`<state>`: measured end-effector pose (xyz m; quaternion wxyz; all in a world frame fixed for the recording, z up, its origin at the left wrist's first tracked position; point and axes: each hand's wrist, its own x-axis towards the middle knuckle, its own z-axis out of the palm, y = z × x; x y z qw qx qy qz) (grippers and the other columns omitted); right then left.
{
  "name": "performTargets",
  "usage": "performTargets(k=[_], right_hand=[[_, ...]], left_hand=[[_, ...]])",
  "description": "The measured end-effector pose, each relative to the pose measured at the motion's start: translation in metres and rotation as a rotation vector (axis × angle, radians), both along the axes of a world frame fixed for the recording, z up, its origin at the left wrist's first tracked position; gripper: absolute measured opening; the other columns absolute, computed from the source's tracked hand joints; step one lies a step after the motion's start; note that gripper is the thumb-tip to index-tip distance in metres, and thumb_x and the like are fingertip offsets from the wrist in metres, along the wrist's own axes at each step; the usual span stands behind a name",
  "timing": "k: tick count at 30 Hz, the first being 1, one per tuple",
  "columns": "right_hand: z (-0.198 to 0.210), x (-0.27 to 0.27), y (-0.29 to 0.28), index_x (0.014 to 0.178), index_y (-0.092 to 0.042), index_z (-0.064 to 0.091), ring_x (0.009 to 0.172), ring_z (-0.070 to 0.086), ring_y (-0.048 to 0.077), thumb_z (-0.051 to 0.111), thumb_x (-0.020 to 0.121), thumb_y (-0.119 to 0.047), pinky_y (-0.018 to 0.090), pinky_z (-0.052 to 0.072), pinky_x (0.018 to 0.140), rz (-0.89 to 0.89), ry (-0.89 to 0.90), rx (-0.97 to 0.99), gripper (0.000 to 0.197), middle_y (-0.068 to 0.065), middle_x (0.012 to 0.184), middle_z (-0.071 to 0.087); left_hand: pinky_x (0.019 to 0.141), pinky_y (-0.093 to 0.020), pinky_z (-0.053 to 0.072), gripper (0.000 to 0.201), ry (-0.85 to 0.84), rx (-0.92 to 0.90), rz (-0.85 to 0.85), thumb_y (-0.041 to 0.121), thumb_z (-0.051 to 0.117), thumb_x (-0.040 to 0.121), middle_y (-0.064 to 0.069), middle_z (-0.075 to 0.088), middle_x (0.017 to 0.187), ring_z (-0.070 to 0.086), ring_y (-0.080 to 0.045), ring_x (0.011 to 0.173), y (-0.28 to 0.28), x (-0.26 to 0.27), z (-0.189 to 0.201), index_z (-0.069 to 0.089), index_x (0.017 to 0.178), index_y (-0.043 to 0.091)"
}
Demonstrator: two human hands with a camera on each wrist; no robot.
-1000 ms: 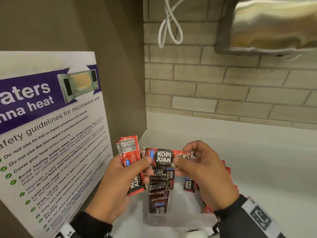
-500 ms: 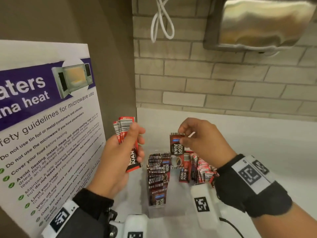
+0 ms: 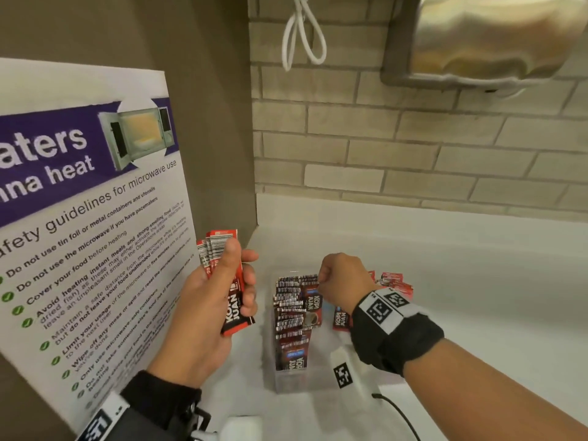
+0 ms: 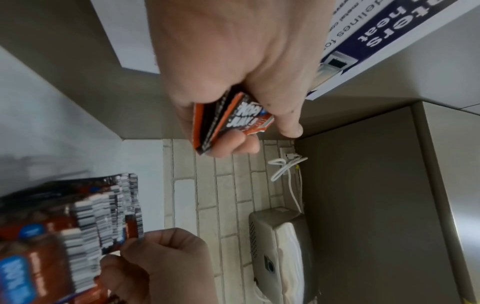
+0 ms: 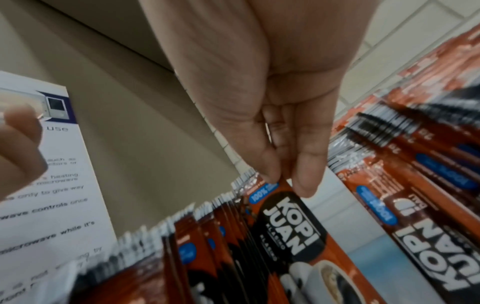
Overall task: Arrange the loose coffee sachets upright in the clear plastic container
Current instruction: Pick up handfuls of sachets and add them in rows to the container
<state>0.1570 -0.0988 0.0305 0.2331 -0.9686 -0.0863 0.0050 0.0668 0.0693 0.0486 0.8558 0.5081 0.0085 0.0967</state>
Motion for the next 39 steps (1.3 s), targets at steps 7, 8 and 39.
performTargets(k=[7,8,39], right_hand=[[-0.01,0.005,-0.009,0.098,-0.008,0.043,0.076,0.051,0.021,0.064,0.081,-0.007,0.019,0.033,0.047,0.086,0.069,-0.035,0.027,0.004,0.086,0.048],[-0.011,0.005,-0.011,0.099,-0.008,0.041,0.075,0.051,0.021,0.063,0.081,-0.006,0.019,0.034,0.047,0.104,0.068,-0.024,0.028,0.003,0.082,0.047],[0.018,-0.067,0.014,0.1,-0.026,0.06,0.07,0.052,0.006,0.067,0.081,-0.013,0.01,0.042,0.063,0.3,-0.359,0.588,0.024,-0.009,0.086,0.05]], left_hand=[[0.037,-0.016,0.037,0.063,0.0,-0.054,0.122,0.058,0.074,0.059,-0.002,0.051,0.062,0.043,-0.007,0.043,-0.004,-0.016,-0.017,0.062,0.093,0.006],[0.038,-0.016,0.037,0.068,0.004,-0.076,0.118,0.06,0.078,0.055,-0.001,0.051,0.062,0.042,-0.007,0.043,-0.006,-0.018,-0.02,0.062,0.093,0.006],[0.067,-0.03,0.059,0.023,-0.041,0.029,0.053,0.013,0.052,0.091,-0.012,0.073,0.097,0.071,-0.023,0.083,-0.038,0.011,-0.01,0.064,0.11,0.009]])
